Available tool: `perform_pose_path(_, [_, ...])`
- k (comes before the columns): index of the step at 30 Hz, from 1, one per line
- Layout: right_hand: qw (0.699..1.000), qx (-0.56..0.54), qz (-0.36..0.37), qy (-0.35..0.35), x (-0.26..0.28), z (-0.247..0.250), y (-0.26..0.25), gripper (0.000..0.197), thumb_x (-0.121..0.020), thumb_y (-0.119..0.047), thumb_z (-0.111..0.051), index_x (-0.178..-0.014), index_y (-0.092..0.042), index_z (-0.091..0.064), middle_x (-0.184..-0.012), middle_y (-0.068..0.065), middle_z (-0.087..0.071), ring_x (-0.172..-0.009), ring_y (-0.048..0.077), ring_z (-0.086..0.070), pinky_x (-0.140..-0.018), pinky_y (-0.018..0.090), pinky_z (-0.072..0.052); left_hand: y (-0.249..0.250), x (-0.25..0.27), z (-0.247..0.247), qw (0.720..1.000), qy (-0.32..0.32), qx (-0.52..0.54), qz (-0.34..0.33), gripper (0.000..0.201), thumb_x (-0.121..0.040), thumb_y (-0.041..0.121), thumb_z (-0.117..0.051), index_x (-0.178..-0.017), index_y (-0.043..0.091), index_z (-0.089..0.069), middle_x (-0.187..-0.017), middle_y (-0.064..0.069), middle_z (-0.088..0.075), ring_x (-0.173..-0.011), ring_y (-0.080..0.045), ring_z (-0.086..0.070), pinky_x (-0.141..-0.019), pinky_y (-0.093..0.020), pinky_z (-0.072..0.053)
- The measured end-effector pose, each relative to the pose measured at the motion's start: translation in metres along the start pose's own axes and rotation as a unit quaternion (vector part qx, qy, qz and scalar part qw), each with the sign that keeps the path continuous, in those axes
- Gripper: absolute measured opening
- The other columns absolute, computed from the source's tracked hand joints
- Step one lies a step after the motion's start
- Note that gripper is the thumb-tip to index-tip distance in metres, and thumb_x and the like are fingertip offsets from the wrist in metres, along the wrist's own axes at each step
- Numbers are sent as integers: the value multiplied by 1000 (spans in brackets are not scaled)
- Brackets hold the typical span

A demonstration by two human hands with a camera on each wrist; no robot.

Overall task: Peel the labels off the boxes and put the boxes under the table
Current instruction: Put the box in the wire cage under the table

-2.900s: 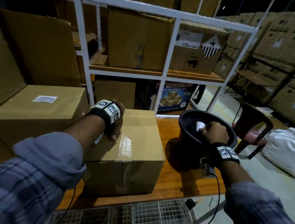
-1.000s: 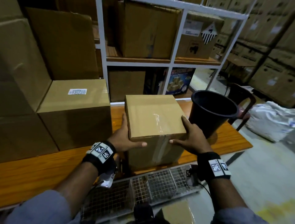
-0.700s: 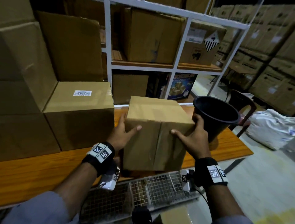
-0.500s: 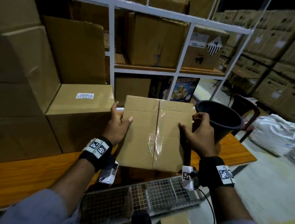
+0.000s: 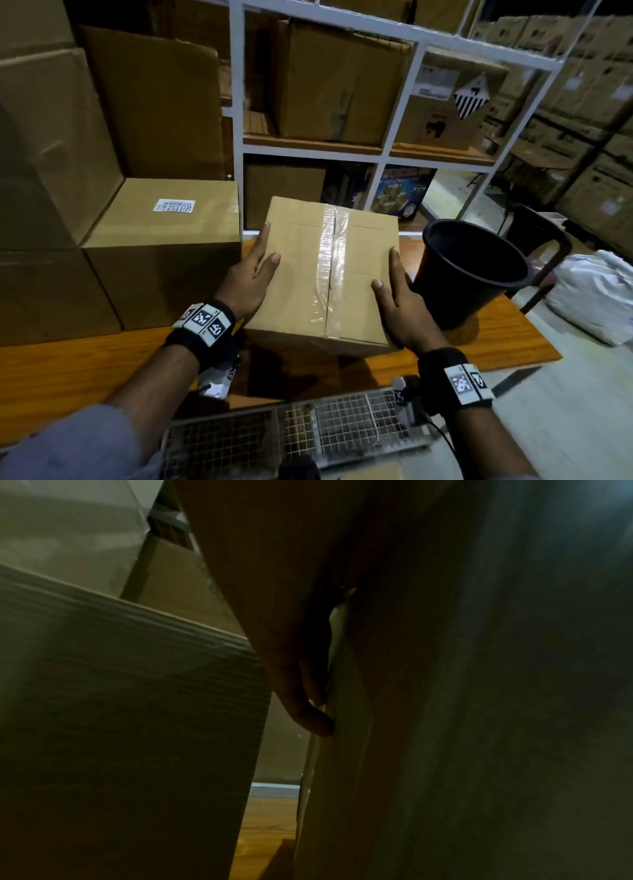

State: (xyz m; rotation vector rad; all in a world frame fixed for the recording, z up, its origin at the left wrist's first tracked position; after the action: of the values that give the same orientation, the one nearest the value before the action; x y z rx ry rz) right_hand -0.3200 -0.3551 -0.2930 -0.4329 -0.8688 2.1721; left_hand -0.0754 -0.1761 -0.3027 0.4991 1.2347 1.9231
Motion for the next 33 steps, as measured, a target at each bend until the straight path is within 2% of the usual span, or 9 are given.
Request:
perform_pose_path(3, [1000, 12, -11, -1, -11, 1, 0, 75, -106, -62, -34, -161, -51, 15, -154, 16, -51, -117, 30, -64, -106, 43, -48, -8, -7, -3, 998, -37, 40, 18, 71, -104, 59, -42, -155, 63, 6, -164, 7, -29, -134, -22, -49, -107, -41, -43])
perform_pose_path(6, [999, 42, -19, -10, -33, 4, 0, 72, -107, -62, -33, -163, -48, 11, -154, 19, -51, -128, 39, -59, -111, 45, -43, -9, -16, -3, 996, -39, 71, 38, 74, -103, 58, -47, -156, 62, 5, -164, 8, -25, -125, -14, -44, -102, -38, -40])
perform_pose_path(10, [995, 50, -63, -55, -51, 8, 5, 71, -107, -61, -36, -165, -44, -1, -165, 13, -38, -145, 39, -43, -119, 42, -32, -9, -26, -8, 996, -49, 24, 68, 69, -107, 54, -41, -162, 49, 1, -168, 5, -24, -148, -23, -34, -113, -36, -31])
perform_pose_path(12, [994, 47, -76, -66, -51, 9, 9, 70, -106, -63, -38, -165, -46, -7, -168, 6, -34, -150, 36, -35, -120, 40, -29, -14, -27, -11, 995, -56, 13, 76, 66, -107, 55, -39, -163, 45, -6, -167, 6, -26, -149, -23, -34, -116, -36, -33])
perform_pose_path(17, [994, 33, -81, -61, -49, 8, 15, 70, -104, -67, -39, -164, -50, -9, -166, 10, -37, -146, 37, -42, -118, 41, -33, -18, -30, -10, 994, -47, 23, 93, 65, -104, 59, -43, -161, 51, -13, -141, 14, -37, -127, -14, -43, -108, -37, -39])
perform_pose_path(21, [996, 12, -67, -61, -47, 7, 16, 76, -100, -71, -41, -164, -49, -7, -163, 8, -43, -143, 36, -45, -115, 41, -33, -21, -30, -10, 995, -25, 51, 85, 63, -104, 53, -50, -160, 49, -22, -141, 8, -49, -110, -5, -57, -95, -33, -48])
perform_pose_path(22, [996, 12, -66, -61, -47, 7, 17, 78, -99, -73, -41, -164, -50, -6, -162, 9, -44, -143, 36, -46, -115, 41, -33, -21, -29, -10, 994, -22, 58, 85, 62, -104, 52, -51, -159, 49, -23, -141, 8, -50, -109, -4, -57, -93, -32, -49])
perform_pose_path(25, [996, 10, -63, -59, -46, 6, 21, 80, -97, -77, -42, -163, -52, -6, -162, 9, -45, -141, 38, -47, -117, 44, -36, -23, -27, -12, 994, -24, 60, 85, 61, -102, 56, -51, -157, 54, -24, -143, 7, -49, -115, -9, -57, -101, -39, -49])
perform_pose_path(33, [998, -5, -39, -53, -32, 6, 22, 78, -98, -74, -44, -163, -52, -7, -163, 5, -44, -139, 35, -51, -115, 44, -40, -20, -3, -14, 994, 10, 53, 95, 59, -107, 49, -46, -160, 48, -22, -144, 13, -38, -127, -14, -46, -101, -34, -37])
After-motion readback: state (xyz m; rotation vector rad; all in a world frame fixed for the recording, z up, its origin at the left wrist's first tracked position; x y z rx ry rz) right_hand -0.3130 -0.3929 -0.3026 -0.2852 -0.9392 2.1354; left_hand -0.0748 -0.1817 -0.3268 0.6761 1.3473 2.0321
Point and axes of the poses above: each hand's wrist, its own x-axis away from the middle knuckle, its own z-axis out of the back of the hand, y = z × x, the point moved 4 cm from there along -x, towards the middle knuckle
